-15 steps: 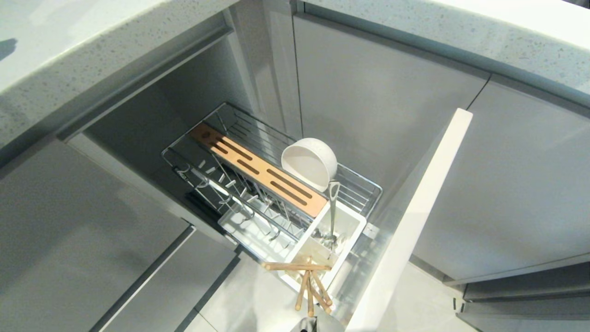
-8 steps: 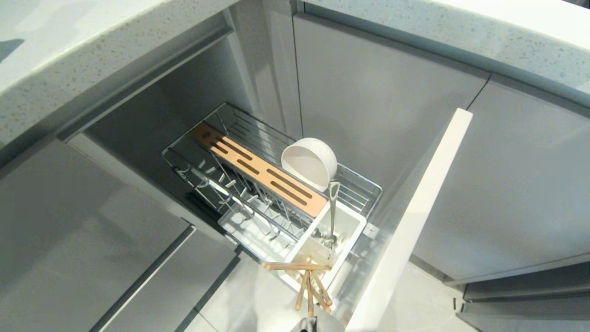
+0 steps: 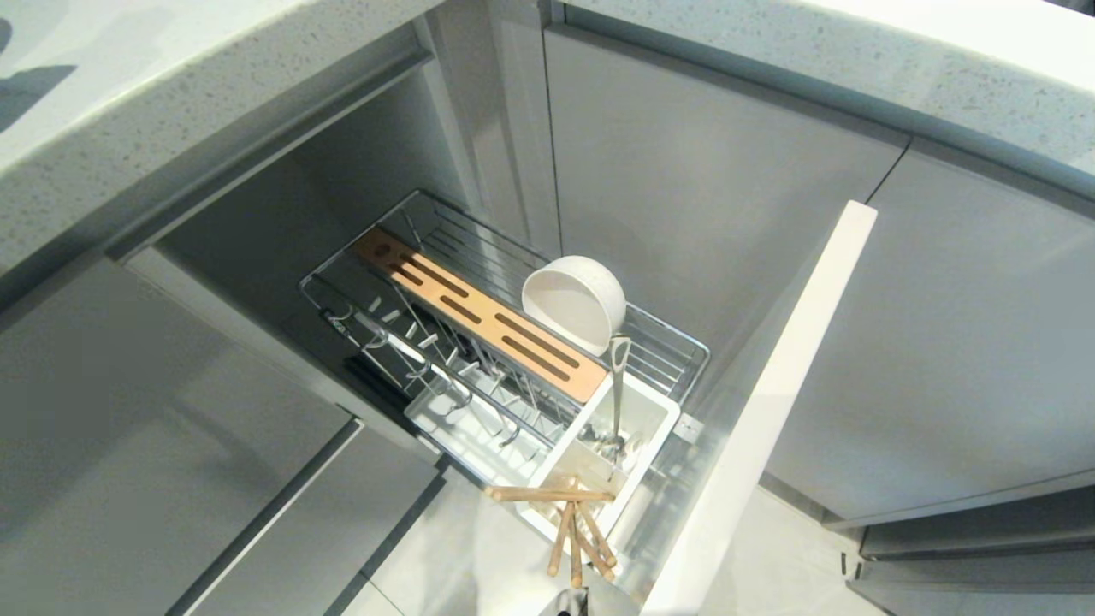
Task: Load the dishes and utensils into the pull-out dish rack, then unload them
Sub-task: Take the plate out of the cupboard
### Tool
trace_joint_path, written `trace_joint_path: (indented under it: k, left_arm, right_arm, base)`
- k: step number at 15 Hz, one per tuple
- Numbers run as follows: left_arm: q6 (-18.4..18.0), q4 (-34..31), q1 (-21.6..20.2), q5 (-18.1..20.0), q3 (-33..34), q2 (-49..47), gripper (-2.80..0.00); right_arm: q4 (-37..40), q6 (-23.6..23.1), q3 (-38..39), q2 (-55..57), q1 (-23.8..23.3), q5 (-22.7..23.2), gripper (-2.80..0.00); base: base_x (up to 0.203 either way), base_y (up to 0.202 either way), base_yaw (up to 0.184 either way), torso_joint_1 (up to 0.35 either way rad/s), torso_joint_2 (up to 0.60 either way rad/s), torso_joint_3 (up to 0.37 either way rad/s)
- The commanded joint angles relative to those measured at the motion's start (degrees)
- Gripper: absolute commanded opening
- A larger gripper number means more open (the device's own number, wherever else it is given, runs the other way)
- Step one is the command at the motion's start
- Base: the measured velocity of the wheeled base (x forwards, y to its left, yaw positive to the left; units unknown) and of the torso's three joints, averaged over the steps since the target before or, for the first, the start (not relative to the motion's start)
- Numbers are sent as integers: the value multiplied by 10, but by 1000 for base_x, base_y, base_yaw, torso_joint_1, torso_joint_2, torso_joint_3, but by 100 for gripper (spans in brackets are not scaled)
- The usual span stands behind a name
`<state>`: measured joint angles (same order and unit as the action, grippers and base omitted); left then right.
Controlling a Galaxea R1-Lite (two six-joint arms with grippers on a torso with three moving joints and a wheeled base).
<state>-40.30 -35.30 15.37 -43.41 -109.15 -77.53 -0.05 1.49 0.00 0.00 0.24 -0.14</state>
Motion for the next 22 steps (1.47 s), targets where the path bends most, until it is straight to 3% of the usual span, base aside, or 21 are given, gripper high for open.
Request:
trace_joint_path:
  k: [1, 6, 7, 10, 15, 19, 22]
  left_arm:
    - [-2, -2, 0, -3, 0, -2, -280]
    - [-1, -1, 0, -5, 2, -2, -280]
    - [-1, 0, 0, -5, 2, -2, 0]
    - [6, 3, 1, -4, 2, -2, 0]
    - [9, 70, 1, 11, 4, 0, 0]
    - [70, 107, 2, 48, 6, 5, 0]
    - [153, 122, 2, 86, 5, 5, 0]
  right_arm:
    - [0, 0, 0, 0, 0, 0, -280]
    - [0, 0, 1, 0, 0, 0, -280]
    - [0, 0, 1, 0, 0, 0, -280]
    - [0, 0, 1, 0, 0, 0, -280]
    - [0, 0, 1, 0, 0, 0, -280]
    - [0, 0, 1, 0, 0, 0, -280]
    - [0, 0, 1, 0, 0, 0, -280]
  base:
    - [0, 0, 0, 0, 0, 0]
    - [0, 0, 0, 0, 0, 0]
    - [0, 0, 0, 0, 0, 0]
    - [0, 0, 0, 0, 0, 0]
    - [0, 0, 0, 0, 0, 0]
    - [0, 0, 0, 0, 0, 0]
    - [0, 0, 0, 0, 0, 0]
